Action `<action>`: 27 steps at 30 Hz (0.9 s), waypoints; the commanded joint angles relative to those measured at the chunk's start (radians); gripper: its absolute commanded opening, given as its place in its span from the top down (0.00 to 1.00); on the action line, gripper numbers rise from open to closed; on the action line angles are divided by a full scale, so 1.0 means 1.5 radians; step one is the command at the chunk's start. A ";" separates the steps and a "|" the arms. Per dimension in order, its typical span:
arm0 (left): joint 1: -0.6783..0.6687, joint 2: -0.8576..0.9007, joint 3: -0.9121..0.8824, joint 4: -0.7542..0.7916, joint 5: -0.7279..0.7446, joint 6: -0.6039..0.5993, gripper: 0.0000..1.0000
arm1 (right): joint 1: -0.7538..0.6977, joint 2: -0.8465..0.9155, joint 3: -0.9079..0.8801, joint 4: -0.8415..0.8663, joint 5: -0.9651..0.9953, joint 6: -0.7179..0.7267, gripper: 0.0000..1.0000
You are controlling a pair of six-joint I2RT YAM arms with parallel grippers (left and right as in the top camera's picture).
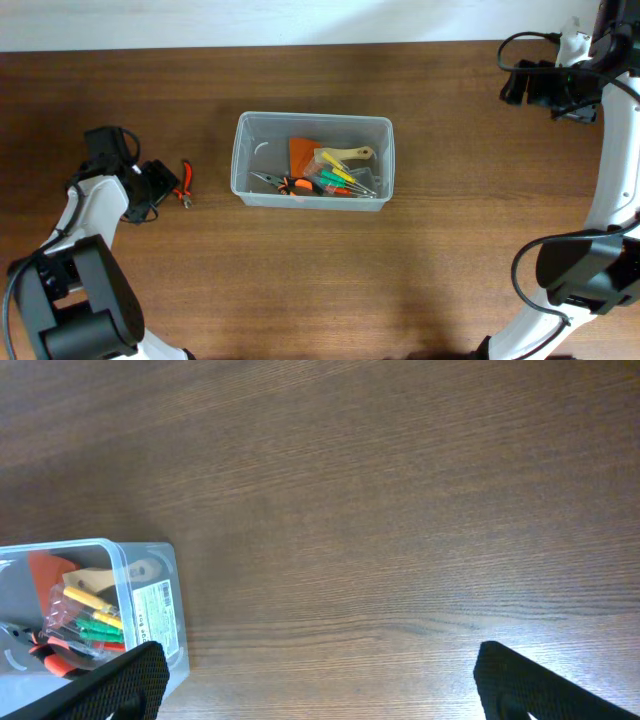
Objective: Pack container
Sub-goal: 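Lower left gripper and close on the red-handled cutters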
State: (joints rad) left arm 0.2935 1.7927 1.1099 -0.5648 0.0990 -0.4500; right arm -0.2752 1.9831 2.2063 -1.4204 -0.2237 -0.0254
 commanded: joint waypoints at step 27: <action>-0.066 0.239 0.485 -0.438 -0.056 0.277 0.10 | 0.000 0.003 -0.005 0.002 -0.008 0.005 0.01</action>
State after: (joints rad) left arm 0.2157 2.0850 1.8381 -1.2190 0.0311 0.0109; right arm -0.2752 1.9831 2.2063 -1.4181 -0.2272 -0.0257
